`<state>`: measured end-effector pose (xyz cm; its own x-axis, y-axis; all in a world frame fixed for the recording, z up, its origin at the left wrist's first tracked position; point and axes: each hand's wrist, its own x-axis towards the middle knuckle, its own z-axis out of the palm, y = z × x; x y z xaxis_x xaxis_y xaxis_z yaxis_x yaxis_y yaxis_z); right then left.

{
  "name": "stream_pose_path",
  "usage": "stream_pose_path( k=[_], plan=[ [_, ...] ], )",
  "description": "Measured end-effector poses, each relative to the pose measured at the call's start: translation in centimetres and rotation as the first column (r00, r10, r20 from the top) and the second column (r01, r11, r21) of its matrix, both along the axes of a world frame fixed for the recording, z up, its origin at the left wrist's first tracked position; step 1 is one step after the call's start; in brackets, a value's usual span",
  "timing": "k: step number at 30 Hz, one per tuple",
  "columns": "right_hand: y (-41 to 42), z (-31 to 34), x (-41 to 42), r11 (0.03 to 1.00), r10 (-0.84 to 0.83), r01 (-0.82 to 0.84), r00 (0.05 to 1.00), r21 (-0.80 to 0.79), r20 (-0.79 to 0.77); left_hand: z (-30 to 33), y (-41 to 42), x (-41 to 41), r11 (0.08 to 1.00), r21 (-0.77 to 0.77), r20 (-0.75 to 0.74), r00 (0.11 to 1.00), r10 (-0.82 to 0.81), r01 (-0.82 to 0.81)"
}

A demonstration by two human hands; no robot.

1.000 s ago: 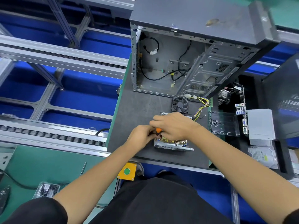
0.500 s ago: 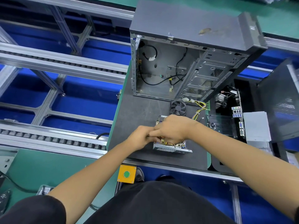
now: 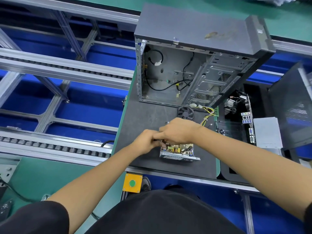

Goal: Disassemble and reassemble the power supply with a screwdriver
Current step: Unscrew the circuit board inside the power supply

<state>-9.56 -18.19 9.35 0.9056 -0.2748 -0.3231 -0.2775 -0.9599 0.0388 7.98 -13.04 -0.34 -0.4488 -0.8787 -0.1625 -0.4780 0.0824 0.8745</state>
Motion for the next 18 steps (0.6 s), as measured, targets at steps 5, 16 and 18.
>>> stream_pose_path(
  k=[5, 16, 18],
  plan=[
    [0.4, -1.0, 0.4, 0.995, -0.096, 0.096, 0.995, -0.037, -0.019, -0.4, 0.0, 0.2, 0.991, 0.056, -0.026, 0.992, 0.124, -0.122],
    [-0.2, -0.3, -0.4, 0.998, 0.061, -0.059, 0.997, 0.036, -0.050, -0.1, 0.0, 0.2, 1.000, -0.005, 0.050, 0.999, -0.011, 0.011],
    [0.1, -0.7, -0.2, 1.000, 0.023, -0.024, 0.999, -0.007, -0.047, 0.0, -0.3, 0.3, 0.999, 0.030, 0.021, 1.000, 0.012, -0.012]
  ],
)
